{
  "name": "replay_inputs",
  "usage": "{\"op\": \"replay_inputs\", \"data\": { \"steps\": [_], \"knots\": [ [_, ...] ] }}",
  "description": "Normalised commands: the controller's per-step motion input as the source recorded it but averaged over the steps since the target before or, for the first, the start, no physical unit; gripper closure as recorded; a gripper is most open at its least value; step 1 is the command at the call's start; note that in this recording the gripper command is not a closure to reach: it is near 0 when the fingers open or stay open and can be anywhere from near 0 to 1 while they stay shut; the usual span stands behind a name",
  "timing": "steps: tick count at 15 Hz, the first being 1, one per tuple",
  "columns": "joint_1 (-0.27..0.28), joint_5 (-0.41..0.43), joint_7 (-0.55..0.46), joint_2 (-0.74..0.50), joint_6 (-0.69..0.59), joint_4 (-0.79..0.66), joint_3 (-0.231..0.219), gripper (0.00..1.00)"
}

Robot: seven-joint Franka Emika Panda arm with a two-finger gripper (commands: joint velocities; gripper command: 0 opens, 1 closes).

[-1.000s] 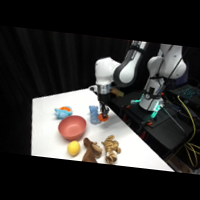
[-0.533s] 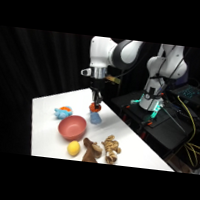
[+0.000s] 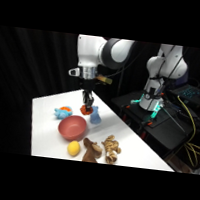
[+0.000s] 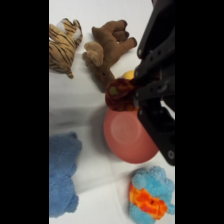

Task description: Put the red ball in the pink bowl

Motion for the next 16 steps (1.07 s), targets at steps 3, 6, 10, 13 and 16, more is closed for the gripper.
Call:
{"op": "replay_inputs", "data": {
  "steps": [3, 6, 10, 13, 16],
  "knots": [
    [0.04, -0.143, -0.06, 0.39, -0.31, 0.6, -0.05, 0.27],
    [0.02, -0.118, -0.07, 0.29, -0.29, 0.49, -0.038, 0.27],
    [-0.006, -0.093, -0.08, 0.13, -0.22, 0.29, -0.033, 0.27],
    [-0.029, -0.054, -0.09, -0.01, -0.21, 0.13, -0.031, 0.0],
    [-0.026, -0.045, -0.08, -0.05, -0.16, 0.07, -0.036, 0.0]
  ]
}}
